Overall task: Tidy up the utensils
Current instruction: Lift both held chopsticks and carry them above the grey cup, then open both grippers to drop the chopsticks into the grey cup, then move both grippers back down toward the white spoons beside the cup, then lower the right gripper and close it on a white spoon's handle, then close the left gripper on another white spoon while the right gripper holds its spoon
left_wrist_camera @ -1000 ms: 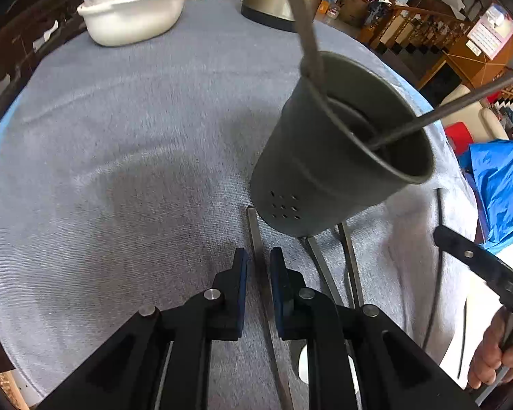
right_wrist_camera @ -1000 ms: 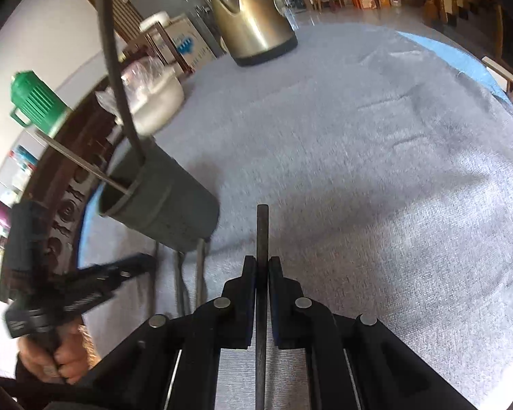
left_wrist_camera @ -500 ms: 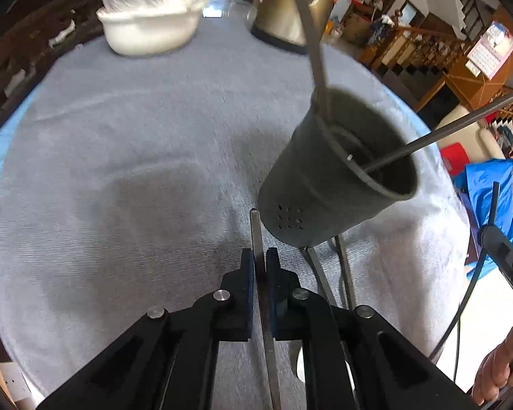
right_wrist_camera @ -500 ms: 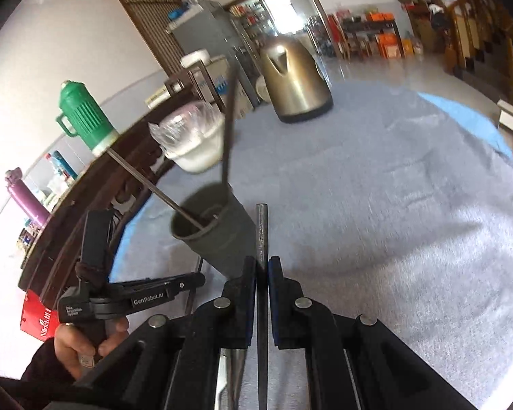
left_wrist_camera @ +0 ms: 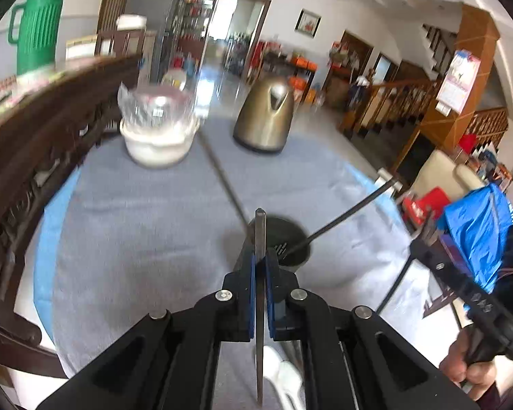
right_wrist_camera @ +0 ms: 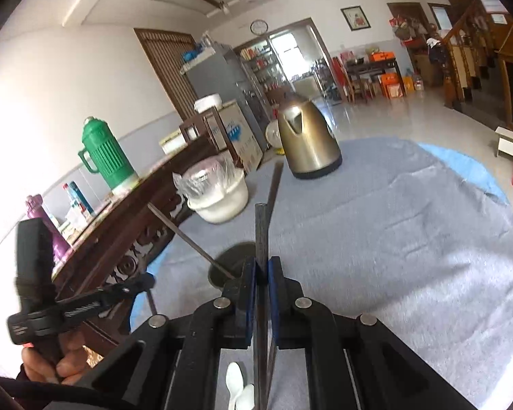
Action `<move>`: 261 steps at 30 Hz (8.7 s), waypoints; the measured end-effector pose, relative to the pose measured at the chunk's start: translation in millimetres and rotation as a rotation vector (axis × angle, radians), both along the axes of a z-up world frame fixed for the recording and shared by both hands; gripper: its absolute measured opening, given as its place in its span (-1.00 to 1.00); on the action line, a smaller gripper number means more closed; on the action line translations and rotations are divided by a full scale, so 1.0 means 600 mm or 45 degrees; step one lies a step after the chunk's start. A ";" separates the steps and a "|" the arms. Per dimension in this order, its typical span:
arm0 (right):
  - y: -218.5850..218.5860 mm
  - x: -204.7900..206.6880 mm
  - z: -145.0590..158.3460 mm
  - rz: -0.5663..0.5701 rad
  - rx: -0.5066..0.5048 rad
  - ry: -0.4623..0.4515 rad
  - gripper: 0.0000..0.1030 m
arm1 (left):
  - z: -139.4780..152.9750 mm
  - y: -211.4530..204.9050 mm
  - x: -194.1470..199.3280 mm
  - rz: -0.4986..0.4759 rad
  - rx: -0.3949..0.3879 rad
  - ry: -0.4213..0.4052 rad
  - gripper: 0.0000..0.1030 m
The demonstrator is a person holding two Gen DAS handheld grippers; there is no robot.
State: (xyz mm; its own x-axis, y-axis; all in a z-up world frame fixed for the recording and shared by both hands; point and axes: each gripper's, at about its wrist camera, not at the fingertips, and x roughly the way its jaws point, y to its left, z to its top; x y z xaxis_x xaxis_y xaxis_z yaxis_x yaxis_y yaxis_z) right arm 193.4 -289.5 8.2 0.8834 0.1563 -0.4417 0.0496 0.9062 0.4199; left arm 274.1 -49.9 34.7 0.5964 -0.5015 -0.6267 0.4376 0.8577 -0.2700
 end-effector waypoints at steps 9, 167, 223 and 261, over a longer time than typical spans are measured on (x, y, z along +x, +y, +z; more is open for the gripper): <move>-0.002 -0.013 0.059 -0.046 0.004 -0.141 -0.86 | 0.080 -0.010 -0.024 0.011 -0.049 -0.160 -0.89; 0.153 -0.020 -0.239 0.333 -0.010 0.742 -0.67 | -0.149 0.136 -0.297 0.369 0.516 0.106 0.20; 0.205 0.096 -0.229 0.365 -0.327 0.847 -0.70 | -0.204 0.149 -0.198 0.359 0.364 0.334 0.20; -0.122 0.018 -0.254 0.242 0.221 0.839 -0.83 | -0.265 -0.088 -0.016 0.179 0.442 0.487 0.20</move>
State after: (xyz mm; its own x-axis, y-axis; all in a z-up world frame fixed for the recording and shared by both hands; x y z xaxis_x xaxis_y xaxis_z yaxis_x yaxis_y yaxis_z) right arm 204.1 -362.6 -144.3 0.3912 0.3982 -0.8297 0.1908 0.8469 0.4964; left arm 264.4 -102.9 -124.2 0.3393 -0.1576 -0.9274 0.2382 0.9681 -0.0774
